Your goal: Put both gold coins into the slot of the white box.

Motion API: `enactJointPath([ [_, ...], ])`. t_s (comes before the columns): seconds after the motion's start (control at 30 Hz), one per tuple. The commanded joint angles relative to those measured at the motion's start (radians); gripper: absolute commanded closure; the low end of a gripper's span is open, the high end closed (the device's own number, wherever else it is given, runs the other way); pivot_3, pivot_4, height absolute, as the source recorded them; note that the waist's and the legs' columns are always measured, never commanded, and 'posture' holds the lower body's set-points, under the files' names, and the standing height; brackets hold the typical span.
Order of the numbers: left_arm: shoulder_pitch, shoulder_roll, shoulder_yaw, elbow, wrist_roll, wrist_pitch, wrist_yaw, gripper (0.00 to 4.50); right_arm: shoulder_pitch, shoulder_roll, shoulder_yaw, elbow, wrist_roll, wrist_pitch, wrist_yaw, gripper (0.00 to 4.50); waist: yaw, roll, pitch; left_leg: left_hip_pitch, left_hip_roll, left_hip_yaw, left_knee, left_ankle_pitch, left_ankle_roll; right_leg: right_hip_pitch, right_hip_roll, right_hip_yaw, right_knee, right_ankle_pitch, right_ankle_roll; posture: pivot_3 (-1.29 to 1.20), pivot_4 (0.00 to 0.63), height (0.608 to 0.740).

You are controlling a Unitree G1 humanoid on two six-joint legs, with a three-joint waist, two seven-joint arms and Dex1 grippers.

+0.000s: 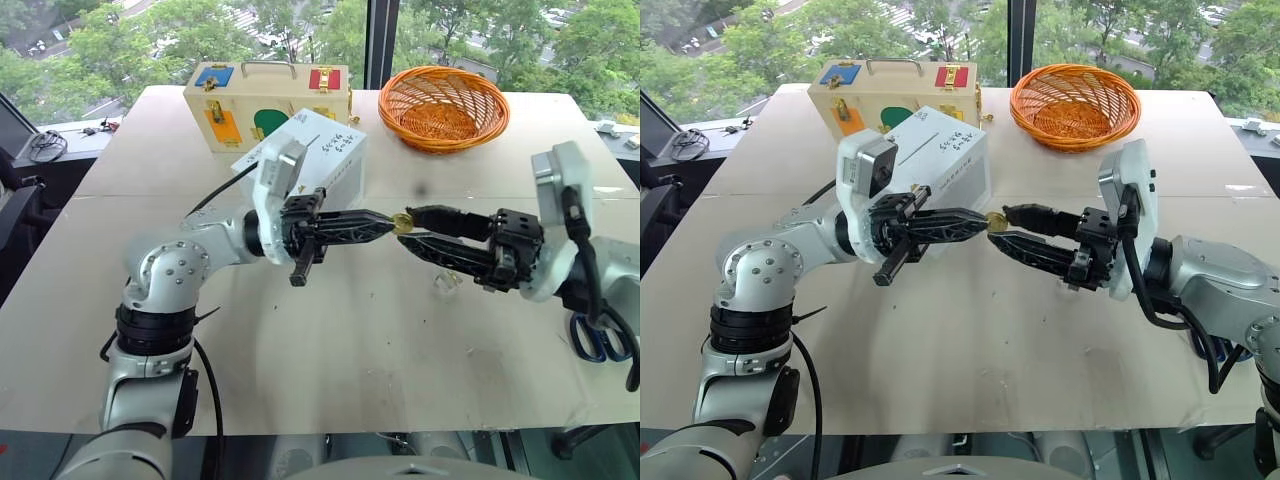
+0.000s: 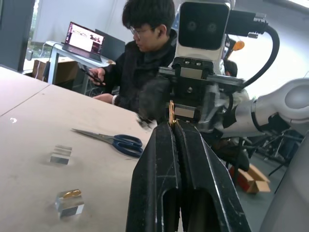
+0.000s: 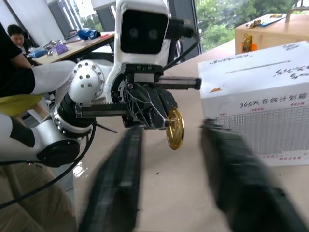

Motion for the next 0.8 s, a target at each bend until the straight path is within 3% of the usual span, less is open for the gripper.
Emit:
enactJointPath([
  [0.03,-0.004,0.018,0.065,-0.005,-0.046,0.011,0.036,4.5,0.032,-0.041,-0.076,0.004,-0.037,-0.026,0.035,0.51,0.001,0.0,0.0,0.0,0.0,0.0,0.0,0.0,0.0,0.0,0.0,0.0,0.0,0.0,0.0,0.0,0.15,0.74],
  [0.07,-0.004,0.023,0.078,-0.006,-0.05,0.013,0.05,4.5,0.049,-0.057,-0.092,0.001,-0.062,-0.027,0.05,0.06,0.002,0.0,0.0,0.0,0.0,0.0,0.0,0.0,0.0,0.0,0.0,0.0,0.0,0.0,0.0,0.0,0.15,0.74],
  [0.2,-0.033,0.053,0.134,0.003,-0.044,0.006,0.117,4.5,0.125,-0.107,-0.171,-0.042,-0.163,-0.056,0.153,0.06,0.003,-0.001,0.001,0.0,0.0,0.0,0.0,0.0,0.0,0.0,0.0,0.0,0.0,0.0,0.0,0.0,0.15,0.74],
  [0.3,-0.083,0.104,0.152,0.044,0.044,-0.037,0.165,4.5,0.142,-0.118,-0.212,-0.073,-0.205,-0.092,0.205,0.06,0.004,-0.001,0.001,0.0,0.0,0.0,0.0,0.0,0.0,0.0,0.0,-0.001,0.0,0.0,0.001,0.0,0.15,0.74],
  [0.53,-0.321,0.207,0.034,0.285,0.366,-0.095,0.271,4.5,0.144,-0.148,-0.219,-0.108,-0.407,-0.152,0.233,0.06,0.006,-0.002,0.001,0.001,-0.001,0.001,0.0,0.0,0.0,0.0,0.0,0.0,0.0,-0.001,0.001,0.0,0.15,0.74],
  [0.67,-0.447,0.233,-0.051,0.383,0.46,0.001,0.289,4.5,0.102,-0.168,-0.232,-0.1,-0.415,-0.151,0.224,0.06,0.01,-0.005,0.003,-0.001,-0.001,0.001,0.0,0.0,0.0,0.0,0.0,0.0,0.0,0.0,0.001,0.0,0.15,0.74],
  [0.73,-0.55,0.252,-0.13,0.485,0.494,0.138,0.255,4.5,0.086,-0.187,-0.258,-0.103,-0.416,-0.151,0.231,0.06,0.011,-0.008,0.005,-0.001,-0.001,0.0,0.0,0.0,0.0,-0.001,0.0,-0.001,-0.001,0.0,0.001,0.0,0.15,0.74],
  [0.8,-0.614,0.25,-0.17,0.568,0.528,0.144,0.201,4.5,0.095,-0.196,-0.291,-0.109,-0.415,-0.153,0.239,0.06,0.011,-0.009,0.005,-0.002,-0.001,0.0,0.0,0.0,0.0,-0.002,0.0,-0.001,0.0,0.0,0.001,0.0,0.15,0.74],
])
